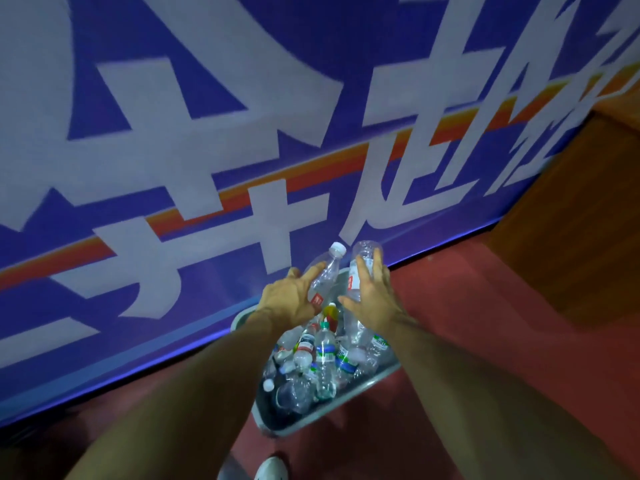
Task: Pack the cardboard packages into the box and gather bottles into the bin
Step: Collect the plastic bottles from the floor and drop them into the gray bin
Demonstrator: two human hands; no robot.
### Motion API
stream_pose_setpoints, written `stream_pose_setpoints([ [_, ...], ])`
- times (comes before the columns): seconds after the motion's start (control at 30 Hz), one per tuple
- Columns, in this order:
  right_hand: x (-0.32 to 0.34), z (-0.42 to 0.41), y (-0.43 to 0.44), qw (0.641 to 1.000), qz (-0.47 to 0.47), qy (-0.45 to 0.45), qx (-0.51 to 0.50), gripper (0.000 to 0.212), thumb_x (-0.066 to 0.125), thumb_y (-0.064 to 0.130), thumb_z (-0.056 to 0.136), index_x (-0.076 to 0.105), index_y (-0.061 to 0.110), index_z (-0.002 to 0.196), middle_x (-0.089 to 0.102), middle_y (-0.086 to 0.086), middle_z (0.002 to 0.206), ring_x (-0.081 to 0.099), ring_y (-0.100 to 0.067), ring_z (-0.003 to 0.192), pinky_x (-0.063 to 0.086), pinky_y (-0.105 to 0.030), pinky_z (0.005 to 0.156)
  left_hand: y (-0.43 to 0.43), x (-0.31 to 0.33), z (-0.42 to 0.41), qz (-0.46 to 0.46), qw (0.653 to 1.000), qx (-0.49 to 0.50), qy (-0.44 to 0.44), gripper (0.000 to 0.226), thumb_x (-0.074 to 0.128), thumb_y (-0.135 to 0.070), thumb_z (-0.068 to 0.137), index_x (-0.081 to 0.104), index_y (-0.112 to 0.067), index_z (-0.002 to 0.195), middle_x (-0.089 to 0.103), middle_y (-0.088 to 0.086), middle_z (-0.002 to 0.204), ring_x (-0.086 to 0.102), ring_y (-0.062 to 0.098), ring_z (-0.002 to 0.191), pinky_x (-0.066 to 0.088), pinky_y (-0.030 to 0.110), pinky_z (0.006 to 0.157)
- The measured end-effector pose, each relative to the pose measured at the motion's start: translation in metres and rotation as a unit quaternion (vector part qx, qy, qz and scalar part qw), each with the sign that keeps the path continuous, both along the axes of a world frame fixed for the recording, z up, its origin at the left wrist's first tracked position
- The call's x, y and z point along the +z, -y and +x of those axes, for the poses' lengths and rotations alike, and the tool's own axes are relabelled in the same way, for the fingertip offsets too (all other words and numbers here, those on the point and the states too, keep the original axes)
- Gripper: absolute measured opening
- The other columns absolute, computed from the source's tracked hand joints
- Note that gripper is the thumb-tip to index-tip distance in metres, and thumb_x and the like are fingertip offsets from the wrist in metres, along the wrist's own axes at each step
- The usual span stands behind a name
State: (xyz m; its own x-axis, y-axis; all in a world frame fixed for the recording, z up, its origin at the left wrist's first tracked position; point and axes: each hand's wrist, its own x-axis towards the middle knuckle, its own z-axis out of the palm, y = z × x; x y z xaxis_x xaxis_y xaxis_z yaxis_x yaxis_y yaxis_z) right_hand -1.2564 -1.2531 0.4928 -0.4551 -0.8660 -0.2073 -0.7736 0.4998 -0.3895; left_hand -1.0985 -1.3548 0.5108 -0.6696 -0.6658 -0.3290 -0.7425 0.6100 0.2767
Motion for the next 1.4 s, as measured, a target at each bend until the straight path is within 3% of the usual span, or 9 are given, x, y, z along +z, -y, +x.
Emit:
stream_pose_setpoints([
  [0.1, -0.051, -0.006, 0.011, 1.0, 0.012, 0.021, -0.008, 0.102, 0.065, 0.052, 0.091, -0.007, 0.025, 0.159, -0.029, -0.012, 0.161, -0.007, -0.04, 0.151, 0.018, -0.05, 0.119, 0.008, -0.055, -0.006, 0.023, 1.0, 0.021, -0.006, 0.085, 0.055, -0.056, 0.094, -0.003, -0.047, 0.155, 0.026, 0.01, 0.159, 0.052, 0.032, 0.129, 0.045, 0.043, 0.1],
  [0.17, -0.071, -0.007, 0.011, 0.998, 0.031, 0.036, -0.034, 0.103, 0.061, 0.059, 0.09, -0.011, 0.029, 0.158, -0.028, -0.013, 0.161, -0.01, -0.042, 0.15, 0.012, -0.051, 0.12, 0.008, -0.075, -0.004, 0.052, 0.998, 0.044, -0.011, 0.095, 0.059, -0.059, 0.091, -0.013, -0.051, 0.152, -0.006, 0.007, 0.167, 0.032, 0.033, 0.146, 0.041, 0.05, 0.106],
  [0.23, -0.072, -0.008, 0.006, 0.997, 0.06, 0.035, -0.037, 0.102, 0.059, 0.062, 0.09, -0.011, 0.031, 0.158, -0.024, -0.012, 0.163, -0.006, -0.041, 0.151, 0.011, -0.05, 0.12, 0.006, -0.079, 0.002, 0.065, 0.996, 0.054, 0.0, 0.1, 0.064, -0.059, 0.088, -0.014, -0.053, 0.151, -0.02, 0.004, 0.165, 0.013, 0.032, 0.152, 0.037, 0.054, 0.11],
  [0.37, -0.028, -0.006, -0.009, 0.993, 0.116, 0.008, -0.029, 0.091, 0.058, 0.056, 0.09, 0.002, 0.034, 0.158, 0.004, -0.007, 0.164, 0.021, -0.037, 0.145, 0.029, -0.048, 0.115, -0.001, -0.046, 0.012, 0.033, 0.997, 0.06, 0.045, 0.094, 0.064, -0.056, 0.088, -0.003, -0.051, 0.154, -0.011, 0.008, 0.166, 0.009, 0.032, 0.152, 0.034, 0.057, 0.112],
  [0.47, 0.024, -0.003, -0.016, 0.992, 0.125, -0.006, -0.033, 0.082, 0.06, 0.054, 0.087, 0.018, 0.035, 0.155, 0.019, -0.004, 0.157, 0.029, -0.033, 0.138, 0.035, -0.049, 0.109, -0.009, 0.006, 0.011, 0.015, 0.997, 0.06, 0.048, 0.086, 0.063, -0.056, 0.087, 0.011, -0.047, 0.154, 0.0, 0.01, 0.165, 0.013, 0.033, 0.149, 0.031, 0.061, 0.111],
  [0.77, 0.183, -0.012, -0.06, 0.995, 0.089, -0.007, -0.049, 0.077, 0.066, 0.048, 0.085, 0.028, 0.033, 0.15, 0.022, -0.005, 0.153, 0.029, -0.032, 0.135, 0.039, -0.047, 0.104, -0.043, 0.165, -0.012, -0.022, 1.0, 0.013, 0.014, 0.077, 0.057, -0.06, 0.087, 0.02, -0.044, 0.153, 0.008, 0.01, 0.164, 0.016, 0.033, 0.147, 0.03, 0.06, 0.109],
  [1.0, 0.24, -0.008, -0.131, 0.982, 0.061, -0.041, -0.173, 0.075, 0.065, 0.048, 0.086, 0.028, 0.035, 0.15, 0.022, -0.004, 0.153, 0.029, -0.033, 0.135, 0.039, -0.046, 0.104, -0.081, 0.22, -0.046, -0.041, 0.994, -0.101, -0.022, 0.075, 0.056, -0.056, 0.09, 0.019, -0.044, 0.154, 0.007, 0.01, 0.165, 0.014, 0.033, 0.149, 0.028, 0.062, 0.111],
  [1.2, 0.269, 0.027, -0.246, 0.942, 0.085, -0.048, -0.32, 0.079, 0.064, 0.055, 0.086, 0.027, 0.033, 0.153, 0.024, -0.007, 0.154, 0.03, -0.036, 0.137, 0.037, -0.056, 0.107, -0.159, 0.244, -0.068, -0.047, 0.963, -0.256, -0.068, 0.076, 0.059, -0.054, 0.087, 0.022, -0.045, 0.153, 0.006, 0.008, 0.164, 0.011, 0.031, 0.148, 0.028, 0.061, 0.112],
  [1.4, 0.304, 0.086, -0.387, 0.862, 0.092, -0.066, -0.494, 0.081, 0.064, 0.058, 0.083, 0.027, 0.037, 0.152, 0.028, -0.006, 0.153, 0.035, -0.036, 0.133, 0.038, -0.052, 0.106, -0.285, 0.278, -0.078, -0.057, 0.9, -0.419, -0.104, 0.072, 0.057, -0.056, 0.089, 0.025, -0.046, 0.152, 0.01, 0.008, 0.164, 0.013, 0.033, 0.149, 0.025, 0.06, 0.113],
])
